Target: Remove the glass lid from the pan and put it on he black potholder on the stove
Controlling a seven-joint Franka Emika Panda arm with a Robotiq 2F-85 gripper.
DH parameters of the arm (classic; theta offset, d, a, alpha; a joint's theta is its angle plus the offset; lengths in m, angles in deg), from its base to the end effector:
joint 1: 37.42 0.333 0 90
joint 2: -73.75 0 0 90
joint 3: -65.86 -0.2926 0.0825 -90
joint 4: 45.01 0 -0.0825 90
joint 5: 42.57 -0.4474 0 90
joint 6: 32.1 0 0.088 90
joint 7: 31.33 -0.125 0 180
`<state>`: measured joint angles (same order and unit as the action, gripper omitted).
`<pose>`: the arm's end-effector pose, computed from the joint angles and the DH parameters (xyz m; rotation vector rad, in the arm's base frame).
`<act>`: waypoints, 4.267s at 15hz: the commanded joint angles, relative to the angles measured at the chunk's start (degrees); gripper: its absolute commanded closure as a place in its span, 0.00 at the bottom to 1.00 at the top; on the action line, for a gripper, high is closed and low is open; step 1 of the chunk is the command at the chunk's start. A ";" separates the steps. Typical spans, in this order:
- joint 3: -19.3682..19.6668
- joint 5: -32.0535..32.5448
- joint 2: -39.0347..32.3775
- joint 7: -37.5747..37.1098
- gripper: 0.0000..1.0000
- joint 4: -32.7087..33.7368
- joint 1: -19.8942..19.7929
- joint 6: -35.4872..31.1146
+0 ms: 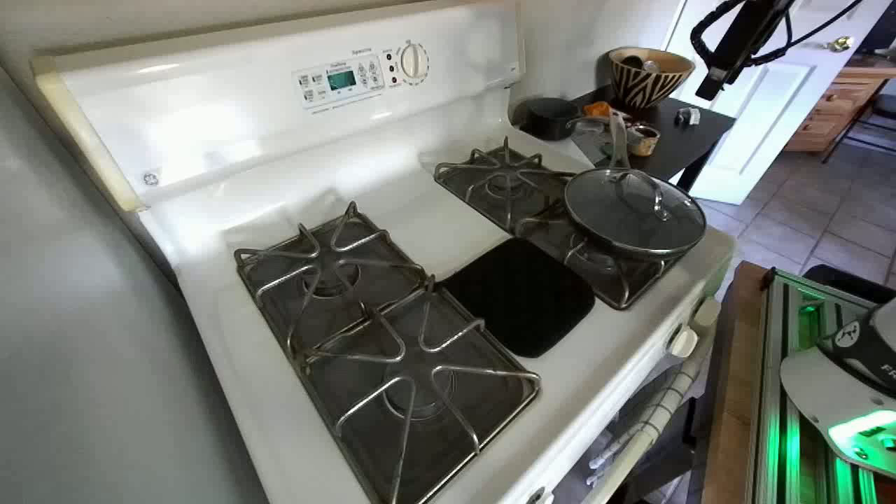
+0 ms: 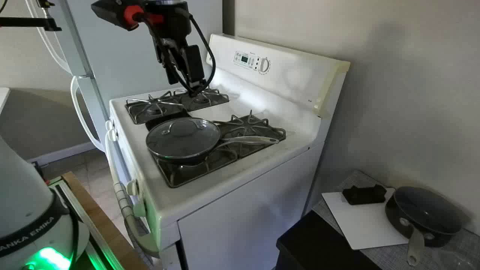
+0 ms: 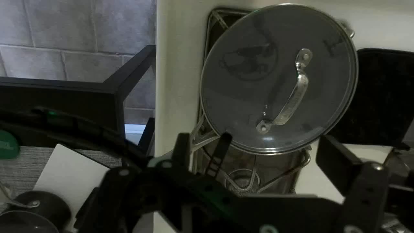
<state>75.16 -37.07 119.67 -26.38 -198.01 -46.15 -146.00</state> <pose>0.3831 -0.1234 0.4258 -3.1212 0.2378 -0.1832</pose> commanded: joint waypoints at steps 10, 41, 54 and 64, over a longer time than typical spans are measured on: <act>-2.78 -4.20 -0.70 -9.87 0.00 -1.43 -0.76 0.61; -12.38 -6.01 -19.79 -29.74 0.18 -4.45 0.98 -15.95; -12.20 -6.08 -22.57 -29.72 0.61 -4.89 1.23 -19.34; -12.18 -6.23 -22.62 -29.85 0.76 -4.91 1.23 -19.80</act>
<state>62.86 -42.11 97.84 -55.39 -201.41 -45.54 -163.63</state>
